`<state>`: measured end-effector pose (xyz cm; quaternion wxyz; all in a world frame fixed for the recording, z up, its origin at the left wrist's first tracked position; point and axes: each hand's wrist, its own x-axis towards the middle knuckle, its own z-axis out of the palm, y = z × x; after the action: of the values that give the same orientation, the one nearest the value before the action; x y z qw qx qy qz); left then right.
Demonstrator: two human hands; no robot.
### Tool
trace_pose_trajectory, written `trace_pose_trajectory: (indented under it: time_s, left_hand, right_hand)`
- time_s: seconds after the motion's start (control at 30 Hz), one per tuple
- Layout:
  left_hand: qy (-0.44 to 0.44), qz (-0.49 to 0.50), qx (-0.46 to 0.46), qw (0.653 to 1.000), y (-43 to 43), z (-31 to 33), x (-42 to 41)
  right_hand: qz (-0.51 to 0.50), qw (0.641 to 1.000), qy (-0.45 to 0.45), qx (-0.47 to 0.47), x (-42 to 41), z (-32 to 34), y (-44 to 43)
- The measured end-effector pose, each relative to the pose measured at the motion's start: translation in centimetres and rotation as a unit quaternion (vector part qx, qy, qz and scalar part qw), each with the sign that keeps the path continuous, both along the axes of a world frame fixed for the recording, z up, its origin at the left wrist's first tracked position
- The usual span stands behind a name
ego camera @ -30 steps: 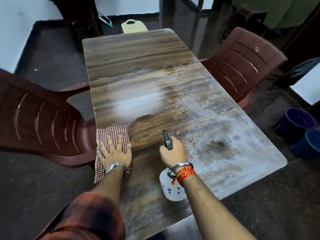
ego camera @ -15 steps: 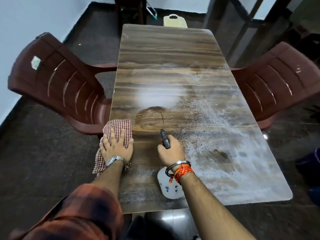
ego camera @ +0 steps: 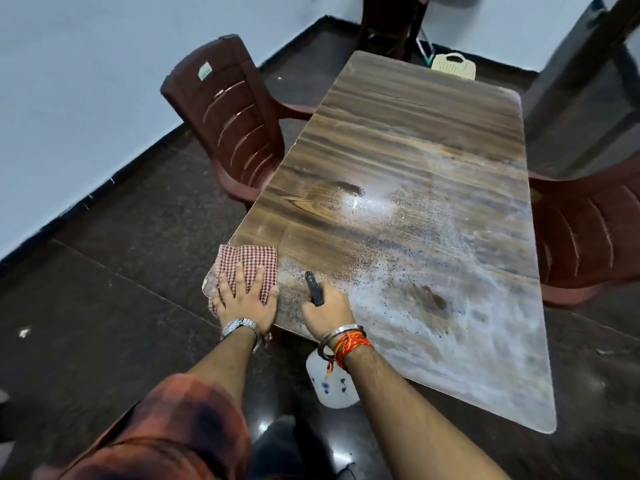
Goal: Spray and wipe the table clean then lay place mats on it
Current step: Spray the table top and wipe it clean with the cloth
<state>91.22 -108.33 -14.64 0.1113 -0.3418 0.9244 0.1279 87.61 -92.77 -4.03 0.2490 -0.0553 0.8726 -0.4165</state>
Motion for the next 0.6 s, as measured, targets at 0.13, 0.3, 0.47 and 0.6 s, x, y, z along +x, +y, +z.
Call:
trace_pose_trajectory:
  time_s: [0.13,0.3,0.47,0.6]
  left_hand:
    - [-0.026,-0.005,0.023,0.999,-1.0,0.6,0.2]
    - [-0.027,0.030,0.003,0.999,-2.2,0.8,-0.8]
    - [-0.016,0.057,-0.011,0.998,-1.1,0.4,-1.2]
    - [-0.015,0.033,-0.025,0.999,1.0,0.2,-1.4]
  right_hand:
    - [0.009,1.000,-0.006,0.012,1.0,0.1,1.6]
    - [0.011,1.000,0.009,0.020,0.8,0.7,3.4]
    - [-0.020,0.999,0.009,0.034,0.8,0.0,5.1]
    - [-0.086,0.996,-0.003,0.026,0.8,-0.7,6.2]
